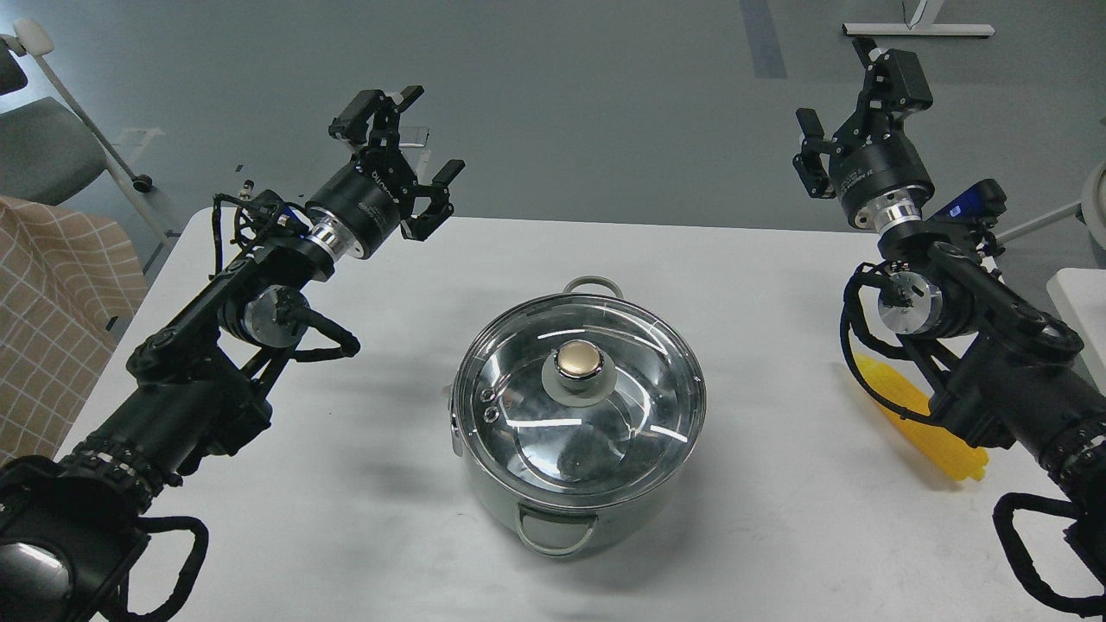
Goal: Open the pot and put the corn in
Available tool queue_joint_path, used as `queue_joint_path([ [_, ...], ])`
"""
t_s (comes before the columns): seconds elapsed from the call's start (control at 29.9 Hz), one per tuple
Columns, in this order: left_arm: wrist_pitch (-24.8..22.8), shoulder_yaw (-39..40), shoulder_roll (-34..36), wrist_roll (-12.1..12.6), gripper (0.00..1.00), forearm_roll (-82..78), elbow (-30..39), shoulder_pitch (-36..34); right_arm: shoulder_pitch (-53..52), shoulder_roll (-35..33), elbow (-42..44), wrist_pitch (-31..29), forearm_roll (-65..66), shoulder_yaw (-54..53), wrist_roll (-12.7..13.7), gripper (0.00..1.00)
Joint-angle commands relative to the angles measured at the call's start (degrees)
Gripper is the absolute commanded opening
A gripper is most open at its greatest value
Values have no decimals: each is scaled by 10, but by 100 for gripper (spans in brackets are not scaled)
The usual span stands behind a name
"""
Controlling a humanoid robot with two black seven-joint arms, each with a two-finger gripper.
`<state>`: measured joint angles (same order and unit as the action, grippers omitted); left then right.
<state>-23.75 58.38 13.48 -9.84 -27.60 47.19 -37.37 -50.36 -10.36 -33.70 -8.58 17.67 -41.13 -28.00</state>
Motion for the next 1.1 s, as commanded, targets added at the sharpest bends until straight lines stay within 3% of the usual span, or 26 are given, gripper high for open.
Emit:
queue_joint_path([
  [0.0,2,2,1,-2,98,-1,0,0,1,2,-1,-2,0,1,0,99],
  [0.3,0,-5,-1,-22,98,-1,3,6,6,3,-2,-15,2,10,0,99],
  [0.43,5,-11,-2,-52,98,-1,-3,7,6,-1,-2,-21,1,38,0,99],
  [0.7,19,-5,-2,-55,98,6,-14,7,6,10,-1,-22,1,81,0,99],
  [0.94,87,-9,1,-55,98,22,-14,20,6,19,4,-21,1,81,0,99],
  [1.07,85,-5,1,-64,98,22,-14,26,6,18,4,-21,1,81,0,99],
])
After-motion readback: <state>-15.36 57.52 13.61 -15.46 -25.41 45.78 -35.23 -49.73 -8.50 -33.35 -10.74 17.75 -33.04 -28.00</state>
